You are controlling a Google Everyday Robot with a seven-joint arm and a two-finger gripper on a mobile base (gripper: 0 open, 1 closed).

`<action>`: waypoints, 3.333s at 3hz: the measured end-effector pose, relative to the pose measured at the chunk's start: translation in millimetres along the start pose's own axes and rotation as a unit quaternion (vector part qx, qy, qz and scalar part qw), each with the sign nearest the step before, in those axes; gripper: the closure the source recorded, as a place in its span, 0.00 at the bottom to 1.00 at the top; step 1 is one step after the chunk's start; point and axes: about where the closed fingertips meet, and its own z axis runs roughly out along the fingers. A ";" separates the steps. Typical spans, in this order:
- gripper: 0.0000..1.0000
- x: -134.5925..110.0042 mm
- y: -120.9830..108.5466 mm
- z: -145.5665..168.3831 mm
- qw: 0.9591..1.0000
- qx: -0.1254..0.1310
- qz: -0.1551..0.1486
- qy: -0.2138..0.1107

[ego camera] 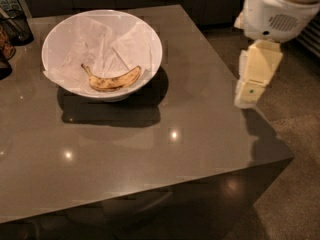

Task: Pick banana from white bowl

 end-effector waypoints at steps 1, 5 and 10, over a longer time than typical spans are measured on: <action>0.00 -43.3 -14.7 9.7 0.999 0.002 -0.046 0.023; 0.00 -136.8 -41.6 28.9 0.988 0.003 -0.154 0.009; 0.00 -224.0 -71.6 58.5 0.977 -0.007 -0.201 -0.073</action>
Offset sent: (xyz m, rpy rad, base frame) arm 0.0160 0.0275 -0.0022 -0.0636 0.0223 0.0556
